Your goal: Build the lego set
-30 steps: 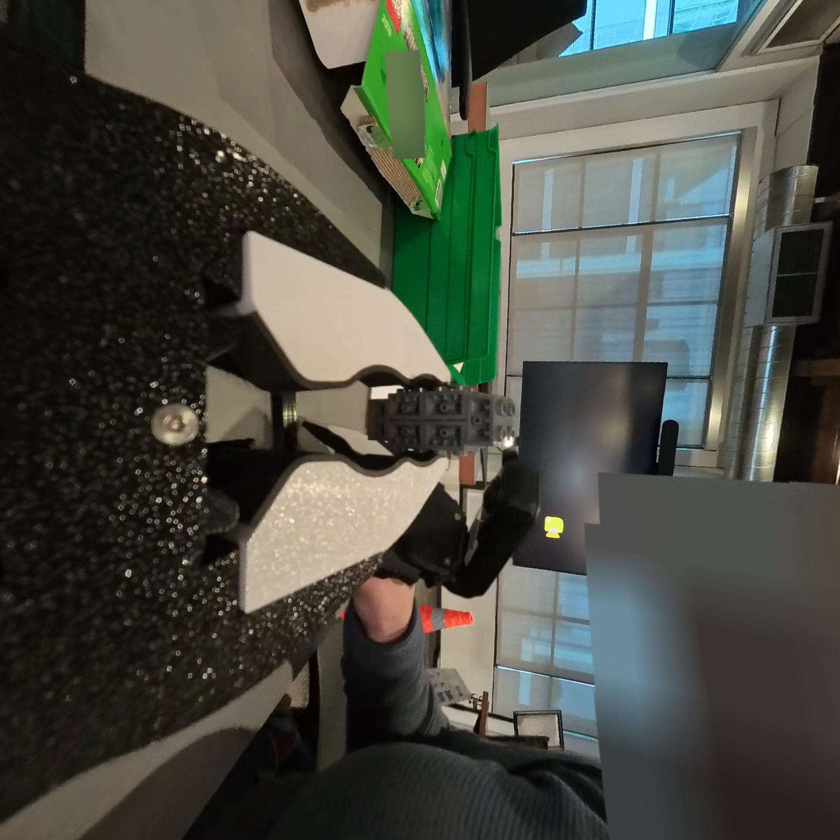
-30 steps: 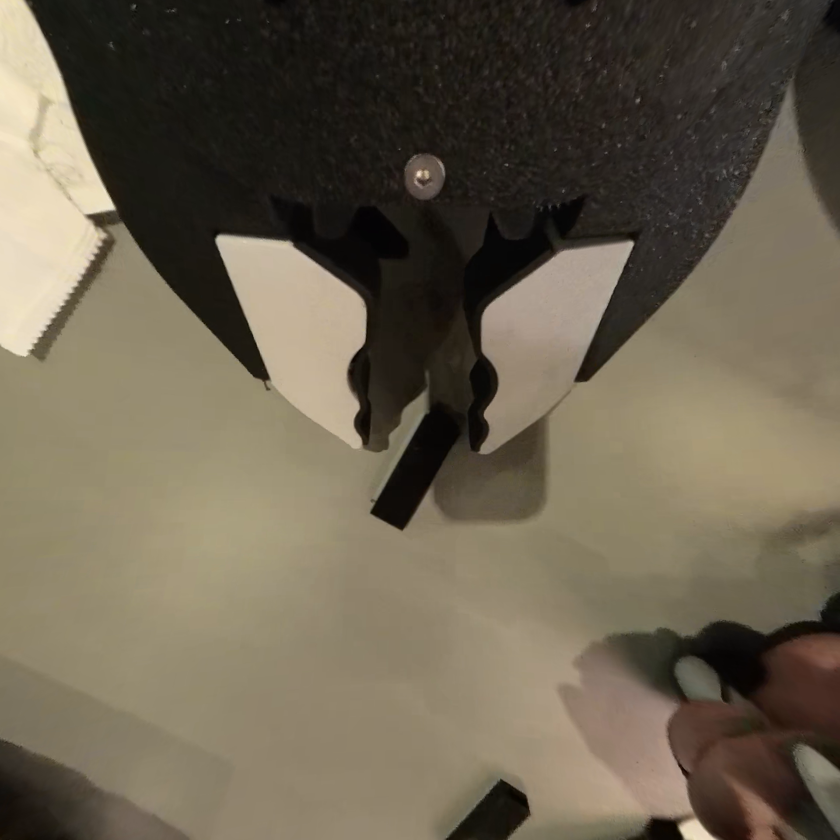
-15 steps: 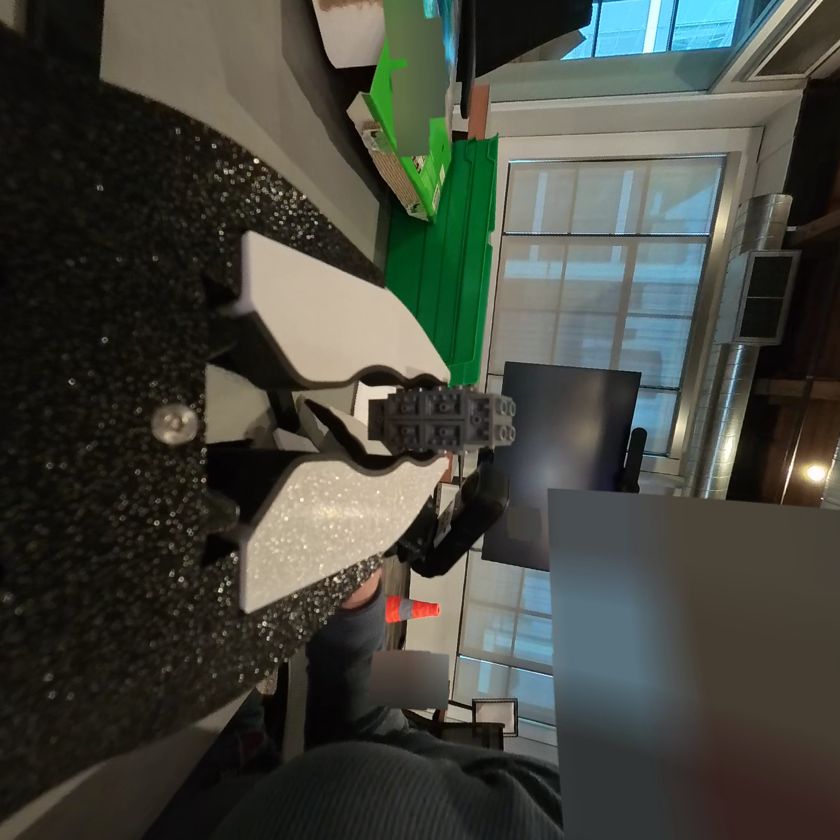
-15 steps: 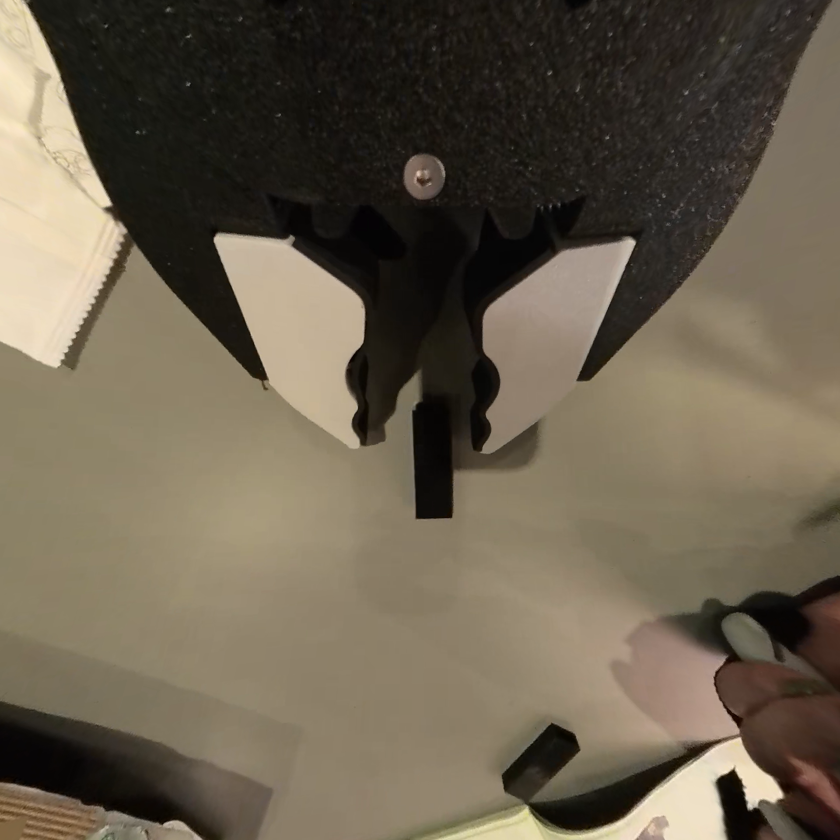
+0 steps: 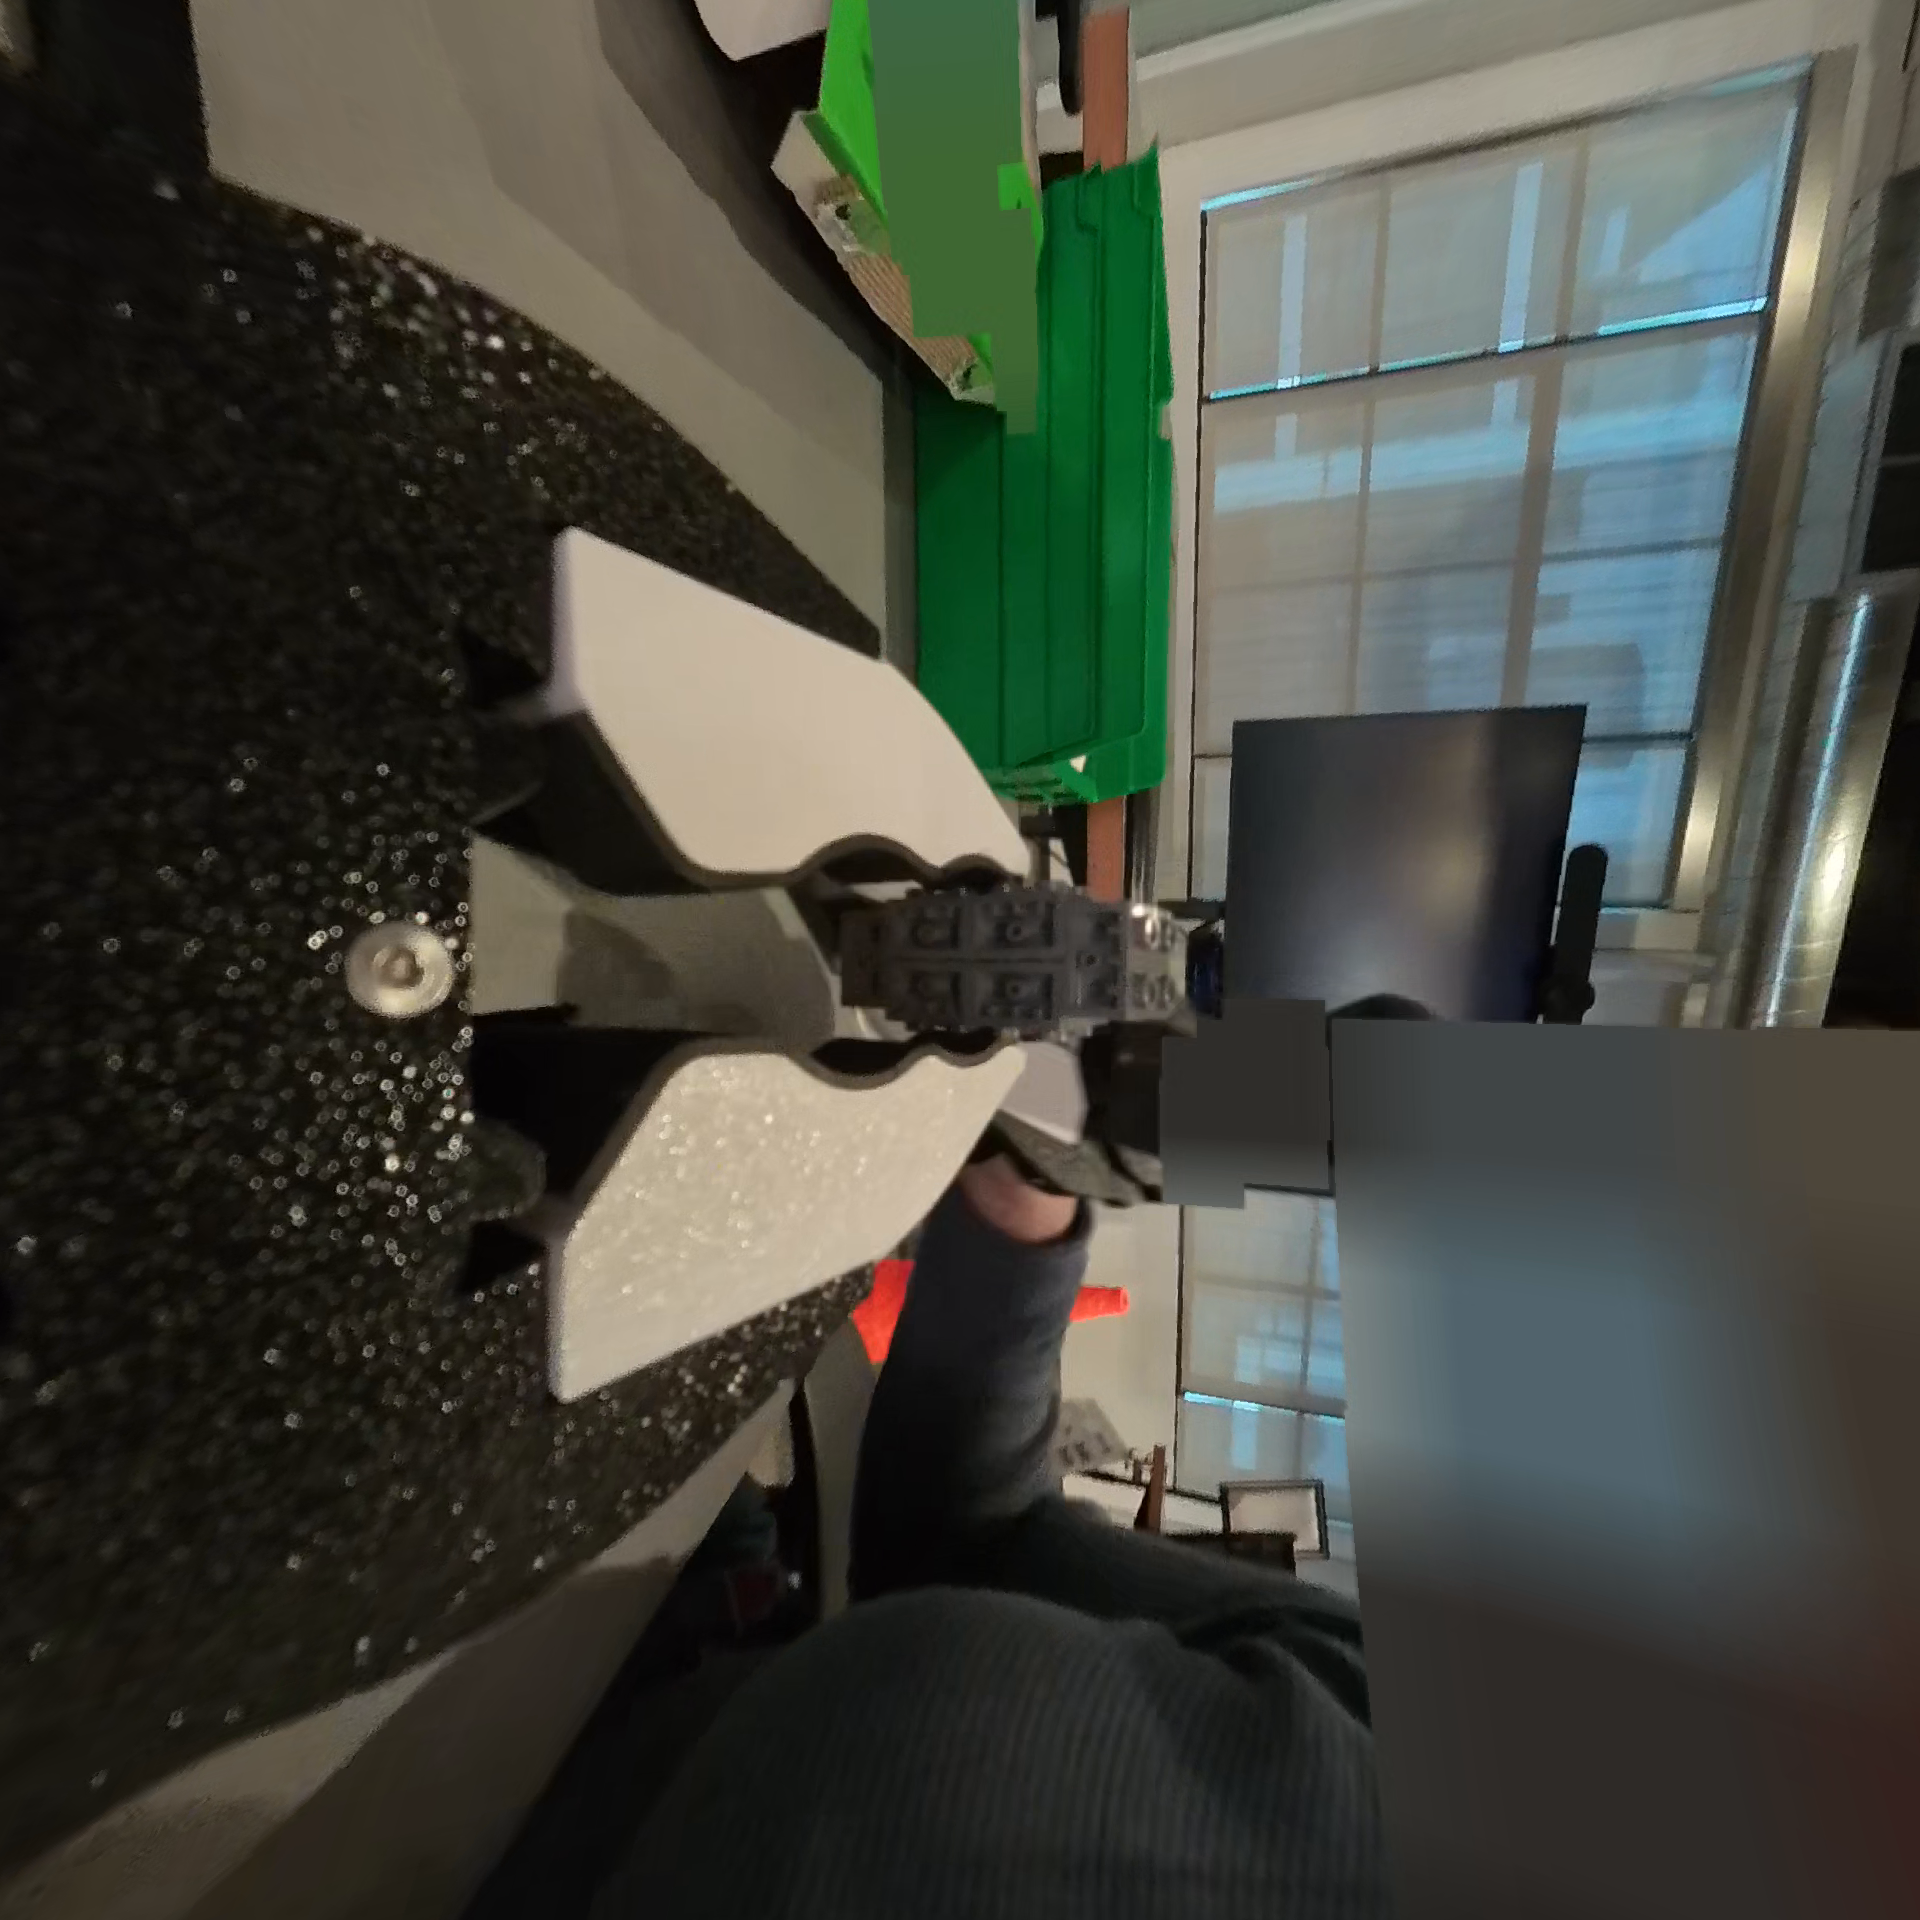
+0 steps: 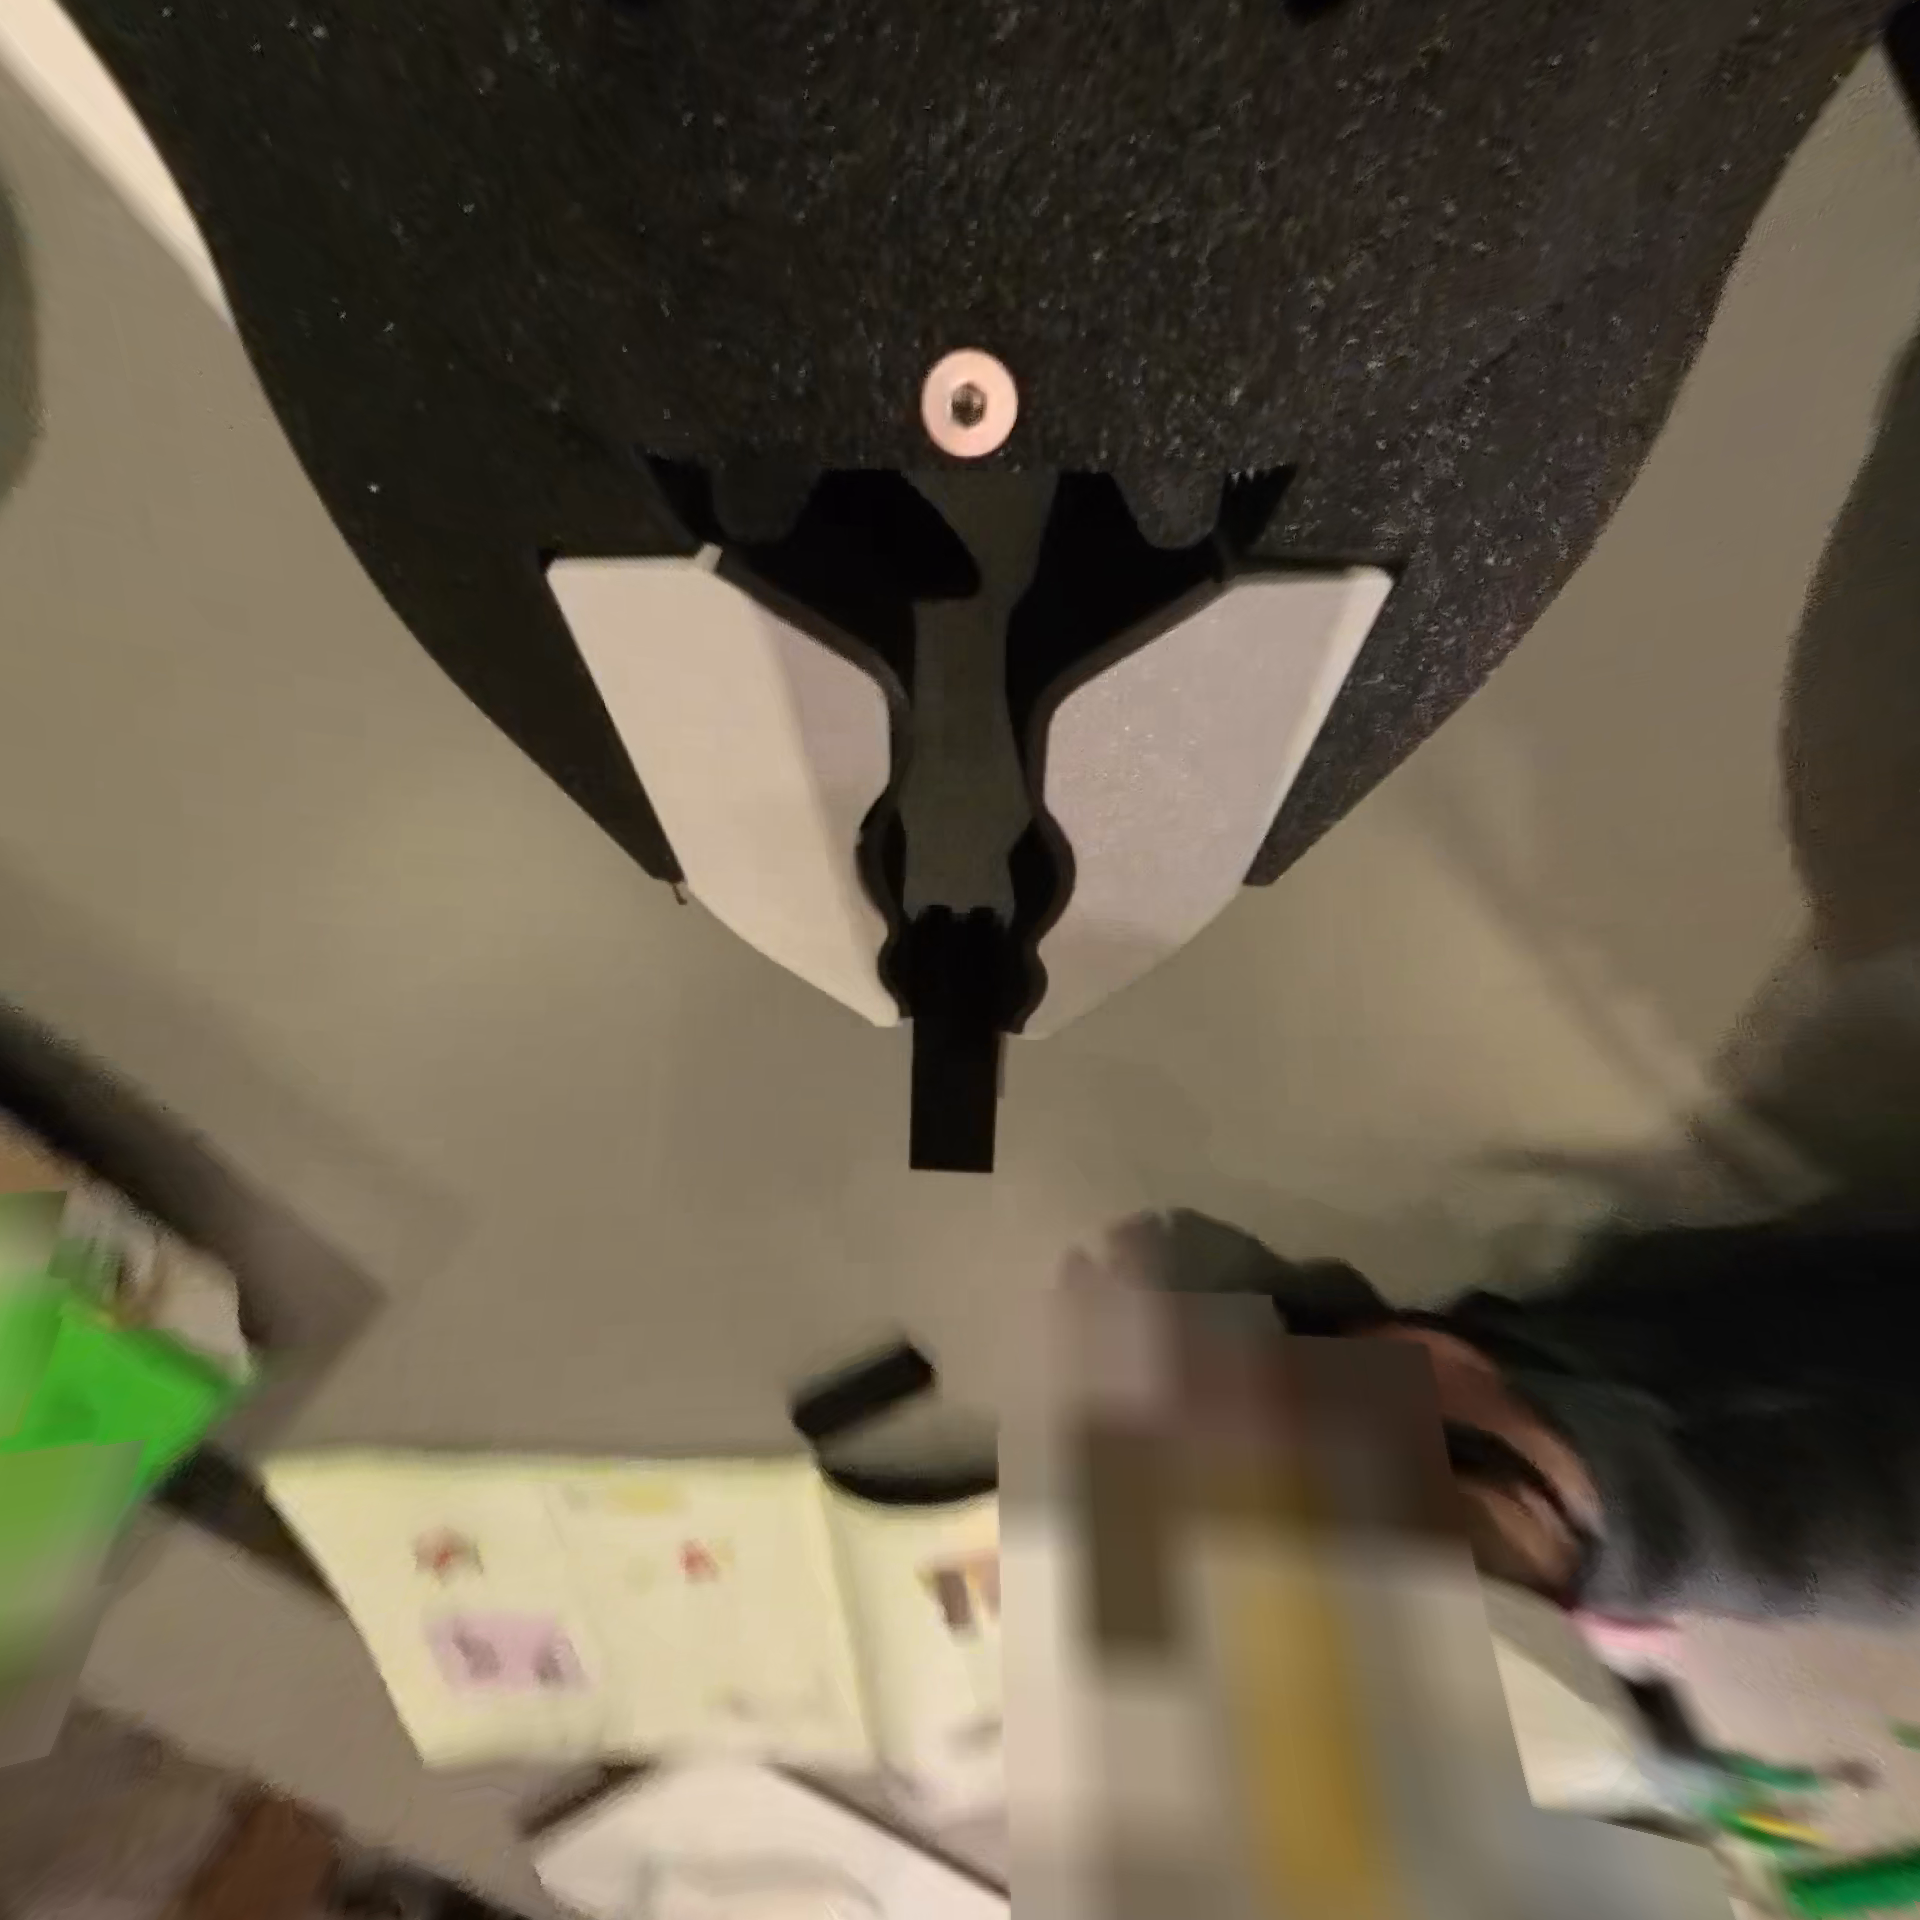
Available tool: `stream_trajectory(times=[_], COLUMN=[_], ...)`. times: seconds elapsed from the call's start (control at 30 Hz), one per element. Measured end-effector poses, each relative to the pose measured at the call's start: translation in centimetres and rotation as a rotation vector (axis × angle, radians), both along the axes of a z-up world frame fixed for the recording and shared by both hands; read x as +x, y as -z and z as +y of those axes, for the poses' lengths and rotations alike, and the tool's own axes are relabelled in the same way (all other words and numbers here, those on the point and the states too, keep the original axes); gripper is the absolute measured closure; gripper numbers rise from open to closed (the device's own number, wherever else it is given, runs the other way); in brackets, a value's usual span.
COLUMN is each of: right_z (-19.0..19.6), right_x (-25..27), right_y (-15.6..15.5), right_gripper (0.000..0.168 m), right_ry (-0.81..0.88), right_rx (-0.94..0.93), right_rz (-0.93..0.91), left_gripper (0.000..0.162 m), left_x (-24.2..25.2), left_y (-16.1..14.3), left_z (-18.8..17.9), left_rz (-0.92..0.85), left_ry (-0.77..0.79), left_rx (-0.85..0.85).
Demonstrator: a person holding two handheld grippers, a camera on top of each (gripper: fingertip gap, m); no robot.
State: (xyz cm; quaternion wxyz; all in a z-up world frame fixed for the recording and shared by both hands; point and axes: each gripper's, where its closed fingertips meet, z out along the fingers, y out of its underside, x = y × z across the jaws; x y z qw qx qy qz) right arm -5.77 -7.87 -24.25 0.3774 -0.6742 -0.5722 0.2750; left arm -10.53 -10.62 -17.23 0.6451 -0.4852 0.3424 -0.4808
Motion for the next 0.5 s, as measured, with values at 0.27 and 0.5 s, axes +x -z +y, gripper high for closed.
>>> stream_trajectory(times=[0.27, 0.5], right_z=[-2.6, -2.7], right_x=[-4.5, -6.1], right_y=[-5.4, -6.0], right_gripper=[0.153, 0.153], right_ry=[-0.380, -0.425], right_rx=[0.026, -0.123], right_rz=[-0.018, 0.042], left_gripper=[0.137, 0.137], left_x=[-1.9, -2.5], left_y=[0.6, 1.5], left_z=[-0.5, -0.2], left_rz=[0.037, 0.107], left_ry=[0.112, 0.125], left_rx=[-0.066, -0.137])
